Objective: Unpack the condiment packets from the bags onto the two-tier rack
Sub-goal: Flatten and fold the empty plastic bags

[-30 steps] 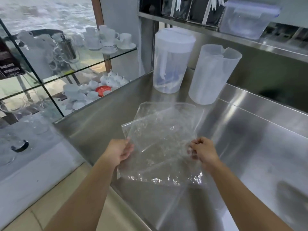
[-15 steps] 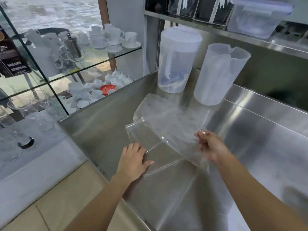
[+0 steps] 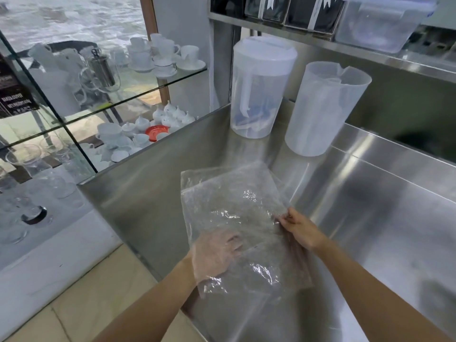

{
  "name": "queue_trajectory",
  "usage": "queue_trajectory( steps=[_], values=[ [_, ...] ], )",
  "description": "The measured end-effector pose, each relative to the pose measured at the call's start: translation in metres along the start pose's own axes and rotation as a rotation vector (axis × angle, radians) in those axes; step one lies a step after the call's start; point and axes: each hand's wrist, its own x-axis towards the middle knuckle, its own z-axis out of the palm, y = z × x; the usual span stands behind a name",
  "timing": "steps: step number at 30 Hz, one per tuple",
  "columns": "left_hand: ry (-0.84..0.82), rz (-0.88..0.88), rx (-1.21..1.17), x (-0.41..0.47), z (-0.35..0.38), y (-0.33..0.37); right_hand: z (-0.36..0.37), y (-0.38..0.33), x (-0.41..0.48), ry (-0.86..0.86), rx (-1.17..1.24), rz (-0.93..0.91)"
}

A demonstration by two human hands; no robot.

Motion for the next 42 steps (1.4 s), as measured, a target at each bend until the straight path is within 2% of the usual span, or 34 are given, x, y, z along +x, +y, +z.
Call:
queue_trajectory(
  steps=[1, 4, 8, 11, 13, 15, 18, 21, 23, 26, 29, 32, 35, 36, 38, 40, 42],
  values=[
    [-0.038, 0.015, -0.149, -0.001, 0.005, -0.002, -0.001, -0.001, -0.001, -0.003, 0.013, -0.001],
    [0.085, -0.009, 0.027, 0.018, 0.017, -0.01, -0.003, -0.002, 0.001, -0.014, 0.016, -0.009],
    [0.018, -0.121, 0.132, 0.041, 0.005, -0.013, -0.009, -0.001, 0.0, -0.007, -0.001, -0.015],
    [-0.065, -0.062, 0.1, 0.05, 0.004, -0.025, -0.013, -0.004, 0.0, 0.029, -0.009, -0.034],
    [-0.029, 0.079, 0.094, 0.051, 0.008, -0.032, -0.018, -0.011, 0.005, 0.119, 0.009, -0.03],
    [-0.023, 0.156, -0.036, 0.05, 0.008, -0.033, -0.023, -0.022, 0.009, 0.22, 0.128, -0.002],
    [-0.16, 0.02, -0.41, 0.045, -0.012, -0.03, -0.03, -0.038, 0.01, 0.211, 0.223, 0.022],
    [-0.008, -0.151, -0.492, 0.053, -0.019, -0.038, -0.03, -0.041, 0.005, 0.086, 0.257, 0.072],
    [0.042, -0.187, -0.431, 0.057, -0.021, -0.039, -0.031, -0.036, 0.004, 0.079, 0.383, 0.124],
    [0.048, -0.246, -0.111, 0.064, -0.024, -0.03, -0.042, -0.028, 0.006, 0.147, 0.584, 0.191],
    [0.112, -0.389, 0.161, 0.073, -0.026, -0.022, -0.053, -0.026, 0.002, 0.149, 0.587, 0.183],
    [0.3, -0.505, 0.048, 0.086, -0.02, -0.041, -0.064, -0.017, -0.007, 0.062, 0.465, 0.102],
    [0.418, -0.304, 0.09, 0.096, -0.021, -0.061, -0.078, 0.001, -0.021, -0.12, 0.426, 0.104],
    [0.478, -0.235, 0.051, 0.098, -0.026, -0.065, -0.084, 0.008, -0.025, -0.173, 0.393, 0.129],
    [0.565, -0.185, -0.226, 0.094, -0.049, -0.061, -0.093, 0.02, -0.031, -0.253, 0.293, 0.195],
    [0.525, -0.219, -0.53, 0.09, -0.079, -0.055, -0.097, 0.028, -0.034, -0.308, 0.222, 0.24],
    [0.42, -0.219, -0.78, 0.089, -0.105, -0.049, -0.098, 0.027, -0.036, -0.271, 0.177, 0.251]
  ],
)
